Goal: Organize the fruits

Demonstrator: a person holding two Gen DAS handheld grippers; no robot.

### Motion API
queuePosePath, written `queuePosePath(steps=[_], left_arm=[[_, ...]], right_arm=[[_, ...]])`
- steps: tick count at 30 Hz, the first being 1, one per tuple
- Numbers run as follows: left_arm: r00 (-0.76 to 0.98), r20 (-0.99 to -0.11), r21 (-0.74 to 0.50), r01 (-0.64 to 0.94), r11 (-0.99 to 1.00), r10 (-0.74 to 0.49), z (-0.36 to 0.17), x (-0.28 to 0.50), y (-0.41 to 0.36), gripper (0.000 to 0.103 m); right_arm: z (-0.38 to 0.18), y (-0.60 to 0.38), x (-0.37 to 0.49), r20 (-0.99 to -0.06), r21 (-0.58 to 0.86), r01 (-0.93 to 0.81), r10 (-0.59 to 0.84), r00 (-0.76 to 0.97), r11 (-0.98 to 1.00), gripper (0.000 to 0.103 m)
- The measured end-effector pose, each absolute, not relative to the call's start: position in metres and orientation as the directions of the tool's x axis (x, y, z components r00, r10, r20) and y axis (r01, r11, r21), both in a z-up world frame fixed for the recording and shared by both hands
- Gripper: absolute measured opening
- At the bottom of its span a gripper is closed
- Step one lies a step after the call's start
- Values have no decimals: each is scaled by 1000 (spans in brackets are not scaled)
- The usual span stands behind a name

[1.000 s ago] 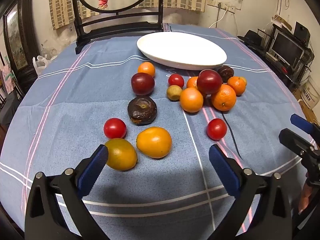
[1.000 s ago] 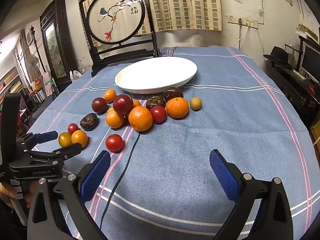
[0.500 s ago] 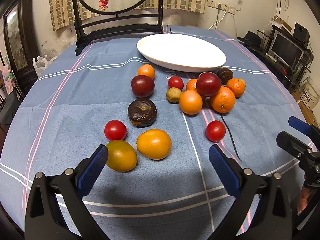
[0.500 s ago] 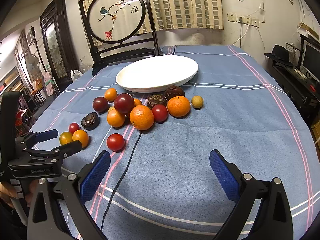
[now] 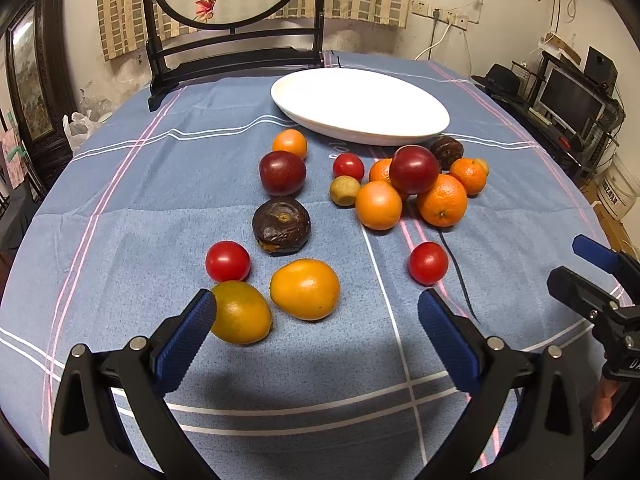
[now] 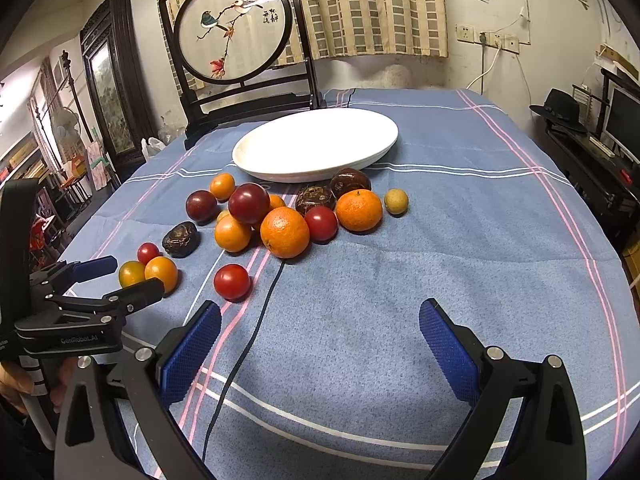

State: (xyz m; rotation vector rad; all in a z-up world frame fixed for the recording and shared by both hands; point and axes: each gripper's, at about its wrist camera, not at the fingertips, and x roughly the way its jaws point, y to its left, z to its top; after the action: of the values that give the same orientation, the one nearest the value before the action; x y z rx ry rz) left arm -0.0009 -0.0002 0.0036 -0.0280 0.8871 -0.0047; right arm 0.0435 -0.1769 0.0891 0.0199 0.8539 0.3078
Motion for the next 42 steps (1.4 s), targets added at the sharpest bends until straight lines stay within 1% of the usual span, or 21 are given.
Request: queuePosePath(steps=[3,18,23,28,35,37,40,42], left_arm=[[631,-776,2,-6,1000,6,3,-1,-1,99],[627,-779,9,-4,1000,10,2,-1,-1,99],[619,-784,39,-4,999,33,0,0,-2,99],[609,-793,6,-13,1000,13,-4,0,2,99],[594,-800,81,-36,996,86,-9,8,5,99],[593,-800,86,-40,996,93,-8,9,4,96],[595,-793,126,-53,991,133,-8,8,3,82],[577,-809,107,-48,993,115,-8,8,3,81]], right_arm=[[89,-177,43,-737,141,-259,275,617,956,99],[87,-177,43,-740,143,-257,276,614,956,99],[86,-177,42,-738,148,-262,283,612,954,99],[85,-178,41,-727,157,-276,301,618,948,99],[80,-179,36,-730,181,-303,335,596,936,99],[80,-181,36,-728,187,-303,339,596,934,99],[80,-186,35,-725,209,-294,350,593,933,99],[79,-188,36,-726,224,-288,357,588,931,99]])
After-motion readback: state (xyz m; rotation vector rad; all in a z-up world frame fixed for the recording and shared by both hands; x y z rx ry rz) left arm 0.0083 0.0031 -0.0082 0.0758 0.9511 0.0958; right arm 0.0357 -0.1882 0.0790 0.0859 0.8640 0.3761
